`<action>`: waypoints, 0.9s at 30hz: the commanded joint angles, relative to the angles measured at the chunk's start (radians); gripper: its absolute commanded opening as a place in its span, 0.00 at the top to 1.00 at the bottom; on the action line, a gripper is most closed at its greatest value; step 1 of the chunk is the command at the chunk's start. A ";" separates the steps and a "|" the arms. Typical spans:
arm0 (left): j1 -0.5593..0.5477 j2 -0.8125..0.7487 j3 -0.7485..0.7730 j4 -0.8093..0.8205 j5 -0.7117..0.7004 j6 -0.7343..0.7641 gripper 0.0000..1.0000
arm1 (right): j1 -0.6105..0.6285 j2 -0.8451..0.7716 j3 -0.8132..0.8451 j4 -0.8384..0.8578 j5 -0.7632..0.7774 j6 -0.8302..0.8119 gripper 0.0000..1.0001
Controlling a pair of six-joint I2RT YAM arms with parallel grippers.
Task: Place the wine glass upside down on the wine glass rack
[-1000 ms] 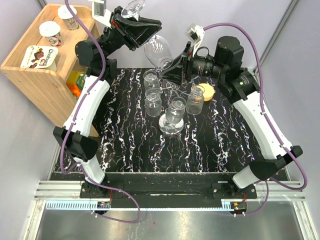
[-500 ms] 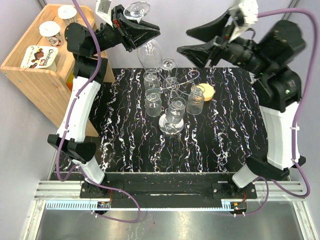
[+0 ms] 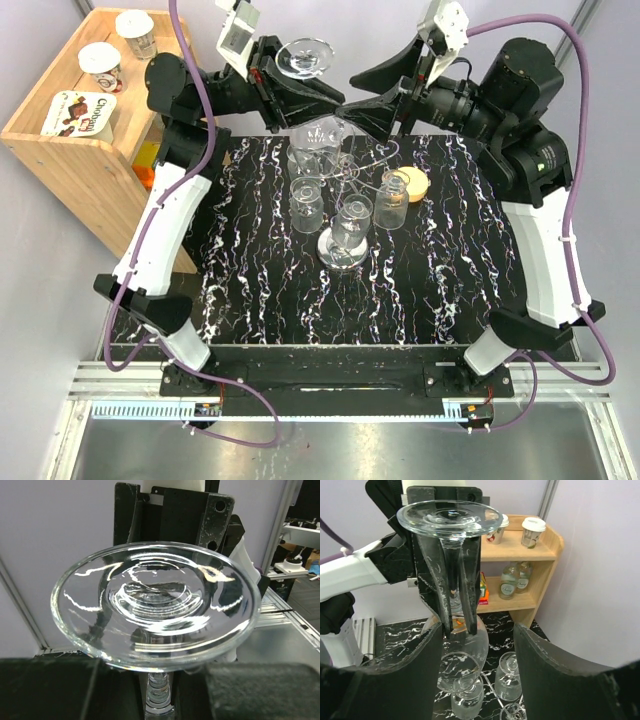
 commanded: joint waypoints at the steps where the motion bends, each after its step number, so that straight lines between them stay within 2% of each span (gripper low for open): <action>1: -0.029 -0.084 -0.007 0.067 -0.001 -0.023 1.00 | 0.008 -0.042 -0.035 0.061 -0.041 0.019 0.37; 7: -0.047 -0.119 -0.042 -0.039 -0.007 0.061 1.00 | 0.008 -0.078 -0.064 0.067 -0.087 0.041 0.36; 20: -0.093 -0.116 -0.079 -0.168 -0.024 0.181 1.00 | 0.008 -0.051 0.009 0.113 -0.130 0.081 0.34; 27: -0.105 -0.107 -0.085 -0.175 -0.028 0.187 1.00 | 0.008 -0.033 -0.009 0.139 -0.150 0.155 0.34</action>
